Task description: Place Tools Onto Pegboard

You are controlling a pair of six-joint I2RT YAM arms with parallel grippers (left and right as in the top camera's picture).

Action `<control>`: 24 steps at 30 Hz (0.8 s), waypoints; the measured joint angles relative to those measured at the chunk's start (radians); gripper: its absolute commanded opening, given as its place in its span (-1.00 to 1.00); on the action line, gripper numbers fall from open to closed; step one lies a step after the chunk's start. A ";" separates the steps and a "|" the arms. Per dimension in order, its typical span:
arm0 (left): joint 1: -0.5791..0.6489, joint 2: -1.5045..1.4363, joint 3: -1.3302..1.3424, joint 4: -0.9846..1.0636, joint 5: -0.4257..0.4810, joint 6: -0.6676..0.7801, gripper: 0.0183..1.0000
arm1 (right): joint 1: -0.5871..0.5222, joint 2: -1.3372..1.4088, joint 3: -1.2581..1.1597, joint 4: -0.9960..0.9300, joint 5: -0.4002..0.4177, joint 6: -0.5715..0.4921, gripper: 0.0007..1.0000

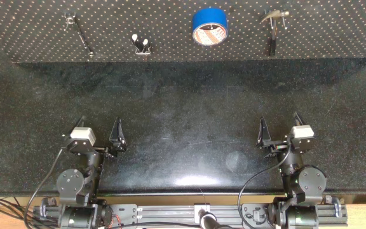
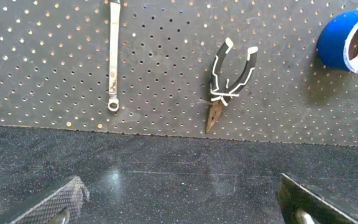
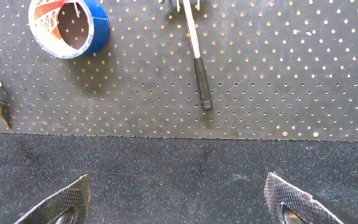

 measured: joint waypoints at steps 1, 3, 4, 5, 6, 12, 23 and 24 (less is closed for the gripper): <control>0.000 0.000 0.000 0.000 0.000 0.000 0.99 | 0.000 -0.002 0.000 0.000 0.000 0.000 0.83; 0.000 0.000 0.000 0.000 0.000 0.000 0.99 | 0.006 -0.002 0.000 -0.002 0.008 0.000 0.83; 0.000 0.000 0.000 0.000 0.000 0.000 0.99 | 0.012 -0.002 0.000 -0.002 0.015 0.000 0.83; 0.000 0.000 0.000 0.000 0.000 0.000 0.99 | 0.016 -0.002 0.000 -0.002 0.016 0.000 0.83; 0.000 0.000 0.000 0.000 0.000 0.000 0.99 | 0.019 -0.002 0.000 -0.002 0.018 0.000 0.83; 0.000 0.000 0.000 0.000 0.000 0.000 0.99 | 0.020 -0.002 0.000 -0.008 0.063 -0.044 0.83; 0.000 0.000 0.000 0.000 0.000 0.000 0.99 | -0.081 -0.002 0.000 -0.014 0.150 -0.107 0.83; 0.000 0.000 0.000 0.000 0.000 0.000 0.99 | -0.084 -0.002 0.000 -0.014 0.150 -0.107 0.84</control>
